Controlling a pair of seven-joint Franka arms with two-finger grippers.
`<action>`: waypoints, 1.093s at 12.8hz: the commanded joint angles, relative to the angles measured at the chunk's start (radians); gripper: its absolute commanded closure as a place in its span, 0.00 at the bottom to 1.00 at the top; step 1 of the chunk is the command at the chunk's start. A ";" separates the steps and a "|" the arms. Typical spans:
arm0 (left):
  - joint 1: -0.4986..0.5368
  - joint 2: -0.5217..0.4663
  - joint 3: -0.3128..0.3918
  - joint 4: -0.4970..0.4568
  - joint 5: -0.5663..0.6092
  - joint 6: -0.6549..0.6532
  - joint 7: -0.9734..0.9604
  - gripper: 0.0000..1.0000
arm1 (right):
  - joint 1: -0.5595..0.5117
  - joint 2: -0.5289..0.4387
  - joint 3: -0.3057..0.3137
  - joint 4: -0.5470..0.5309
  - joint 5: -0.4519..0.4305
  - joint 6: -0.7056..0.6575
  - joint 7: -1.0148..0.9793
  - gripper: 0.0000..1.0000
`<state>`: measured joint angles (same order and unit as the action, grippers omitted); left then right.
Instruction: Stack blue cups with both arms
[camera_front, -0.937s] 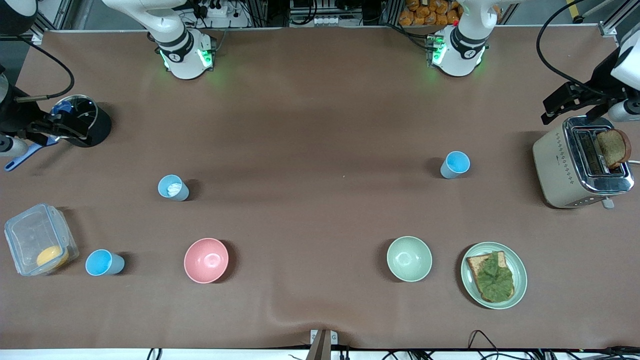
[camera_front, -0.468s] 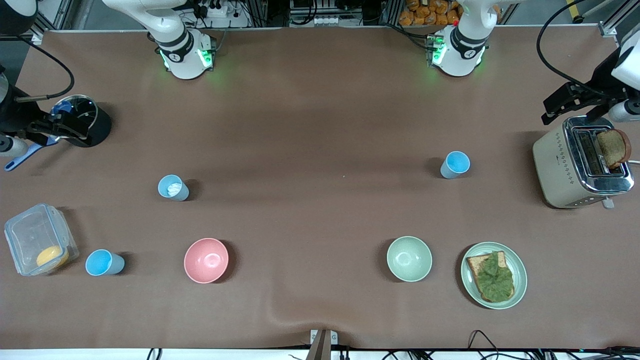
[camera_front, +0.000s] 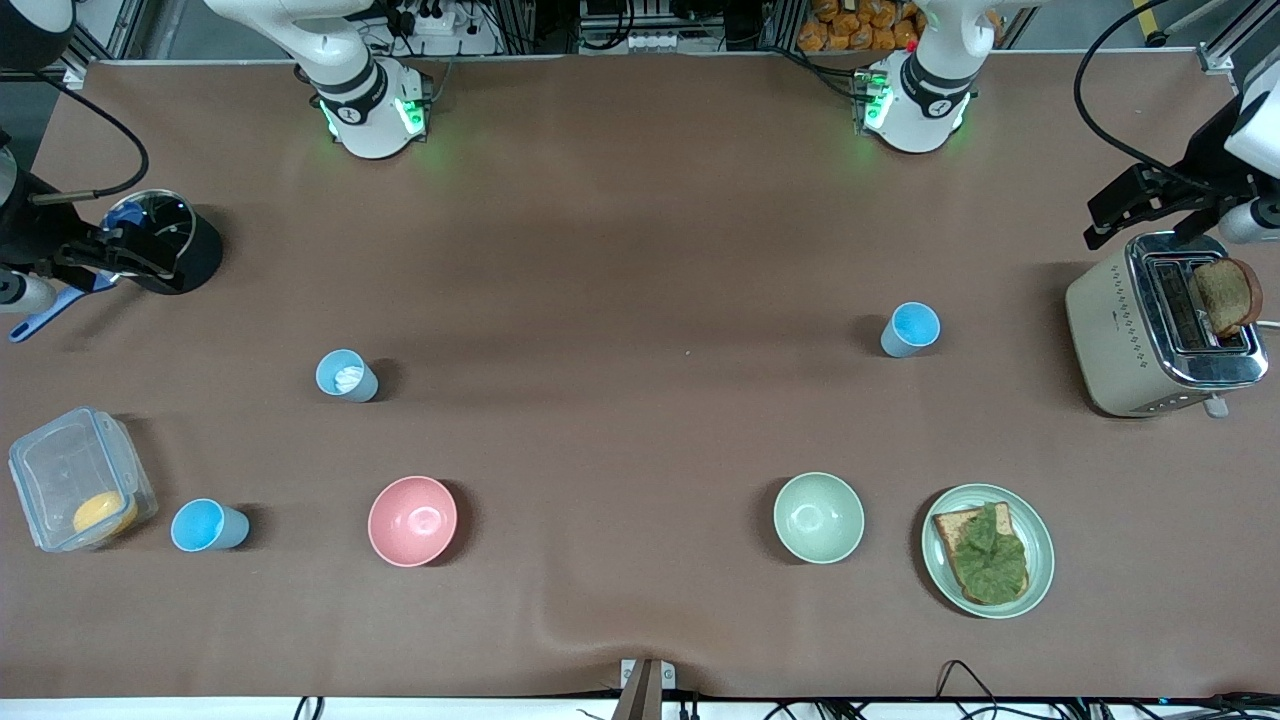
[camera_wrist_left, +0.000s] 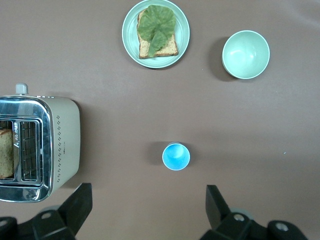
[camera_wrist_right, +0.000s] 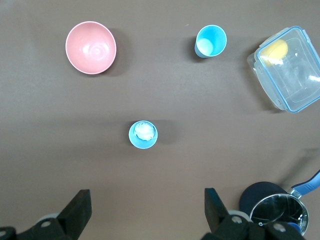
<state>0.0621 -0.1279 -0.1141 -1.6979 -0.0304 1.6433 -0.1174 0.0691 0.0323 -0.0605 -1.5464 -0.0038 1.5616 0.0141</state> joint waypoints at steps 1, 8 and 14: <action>0.012 0.007 -0.009 0.018 0.001 -0.003 -0.010 0.00 | -0.020 -0.006 0.013 -0.003 0.002 -0.005 0.007 0.00; 0.012 0.005 -0.009 0.017 0.003 -0.003 -0.007 0.00 | 0.000 0.116 0.021 -0.012 0.004 -0.002 0.001 0.00; 0.010 0.005 -0.009 0.017 0.003 -0.025 -0.008 0.00 | 0.003 0.215 0.019 -0.163 0.004 0.193 -0.034 0.00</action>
<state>0.0624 -0.1268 -0.1141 -1.6972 -0.0304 1.6378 -0.1174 0.0777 0.2515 -0.0409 -1.6320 -0.0028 1.6831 0.0077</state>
